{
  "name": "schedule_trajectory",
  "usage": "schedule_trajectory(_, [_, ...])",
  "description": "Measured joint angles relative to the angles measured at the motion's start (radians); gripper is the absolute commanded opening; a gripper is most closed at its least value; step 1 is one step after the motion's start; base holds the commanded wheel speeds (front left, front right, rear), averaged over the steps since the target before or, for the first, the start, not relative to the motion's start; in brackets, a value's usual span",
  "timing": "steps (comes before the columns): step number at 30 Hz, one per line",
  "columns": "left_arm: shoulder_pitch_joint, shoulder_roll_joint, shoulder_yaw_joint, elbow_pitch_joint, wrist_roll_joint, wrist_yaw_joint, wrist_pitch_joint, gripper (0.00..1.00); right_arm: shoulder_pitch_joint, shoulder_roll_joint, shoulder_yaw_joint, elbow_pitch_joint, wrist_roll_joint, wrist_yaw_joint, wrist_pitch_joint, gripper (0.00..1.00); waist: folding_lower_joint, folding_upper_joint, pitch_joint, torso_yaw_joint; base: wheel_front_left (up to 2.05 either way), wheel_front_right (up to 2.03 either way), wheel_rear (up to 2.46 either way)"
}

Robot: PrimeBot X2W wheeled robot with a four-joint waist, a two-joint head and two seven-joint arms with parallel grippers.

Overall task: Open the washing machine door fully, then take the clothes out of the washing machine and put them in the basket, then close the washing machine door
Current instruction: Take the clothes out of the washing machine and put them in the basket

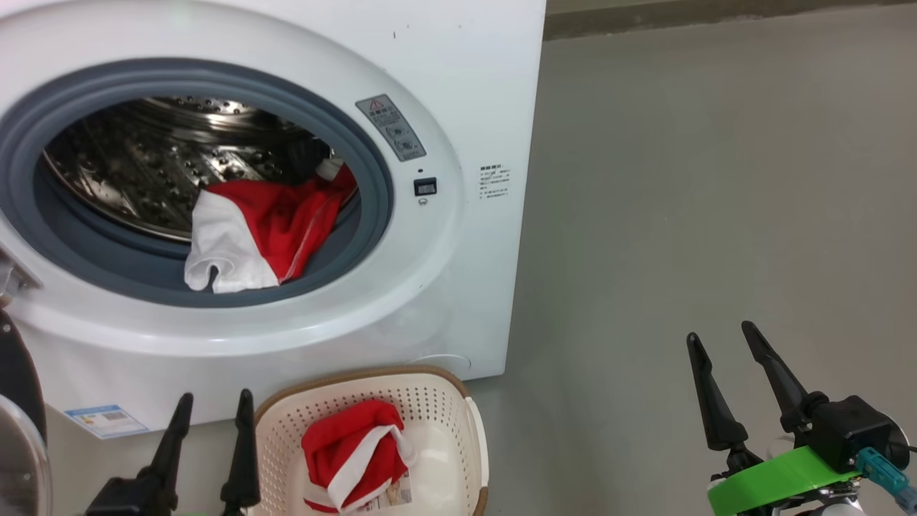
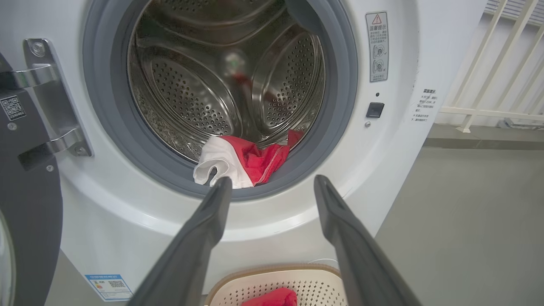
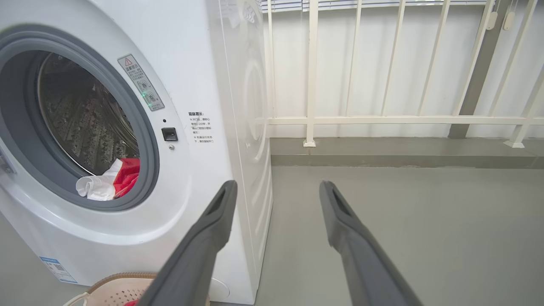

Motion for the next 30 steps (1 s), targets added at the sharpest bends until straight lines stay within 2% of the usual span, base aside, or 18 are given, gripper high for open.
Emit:
schedule_trajectory(14, [-0.261,-0.002,0.003,0.133,0.013,0.03,0.0,1.0,-0.085,-0.002,0.03,-0.01,0.008,0.0,0.0,1.0,0.0,0.0001,0.135,0.001,0.0,0.0,0.0])
schedule_trajectory(30, [-0.662,0.018,0.01,0.361,0.054,0.029,0.0,1.0,-0.217,-0.017,0.083,-0.035,0.031,0.0,0.0,1.0,0.0,0.0,0.338,0.005,0.0,0.0,0.0])
